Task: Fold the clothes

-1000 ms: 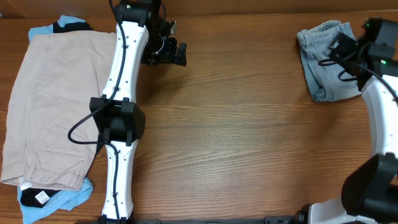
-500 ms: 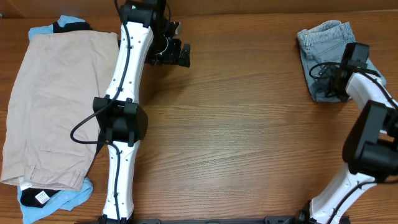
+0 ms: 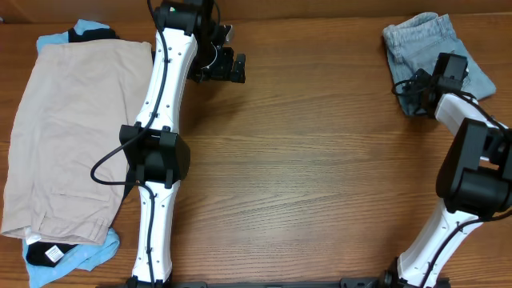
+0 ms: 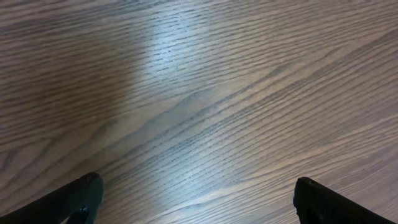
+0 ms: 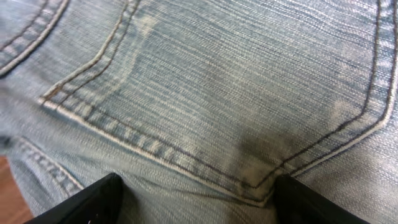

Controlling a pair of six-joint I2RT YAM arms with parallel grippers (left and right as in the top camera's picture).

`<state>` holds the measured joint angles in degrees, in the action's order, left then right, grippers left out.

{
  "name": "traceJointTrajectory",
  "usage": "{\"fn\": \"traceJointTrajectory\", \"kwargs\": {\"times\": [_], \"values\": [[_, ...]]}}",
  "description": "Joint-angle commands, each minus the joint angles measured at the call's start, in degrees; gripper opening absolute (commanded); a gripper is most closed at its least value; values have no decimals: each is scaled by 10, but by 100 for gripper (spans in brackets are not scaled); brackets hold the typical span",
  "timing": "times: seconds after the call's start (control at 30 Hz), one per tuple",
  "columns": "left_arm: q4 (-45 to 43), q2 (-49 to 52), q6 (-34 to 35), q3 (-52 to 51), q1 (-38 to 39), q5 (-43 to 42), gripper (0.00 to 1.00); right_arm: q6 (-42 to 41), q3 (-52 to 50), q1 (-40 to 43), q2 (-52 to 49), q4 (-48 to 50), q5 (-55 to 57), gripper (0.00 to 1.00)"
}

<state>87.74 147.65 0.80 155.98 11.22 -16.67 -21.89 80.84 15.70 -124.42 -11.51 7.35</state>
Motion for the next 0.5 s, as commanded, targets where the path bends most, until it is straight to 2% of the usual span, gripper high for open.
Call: {"fn": "traceJointTrajectory", "kwargs": {"times": [0.0,0.3,0.47], "values": [[-3,2,12,-3,1,5,100,-36,-9,-34,-40,4,-59,81],[-10,2,23,-3,2,5,100,-54,-9,-41,-40,33,-55,82],[-11,2,22,-3,4,6,100,-54,10,-41,-29,-2,-62,100]]}}
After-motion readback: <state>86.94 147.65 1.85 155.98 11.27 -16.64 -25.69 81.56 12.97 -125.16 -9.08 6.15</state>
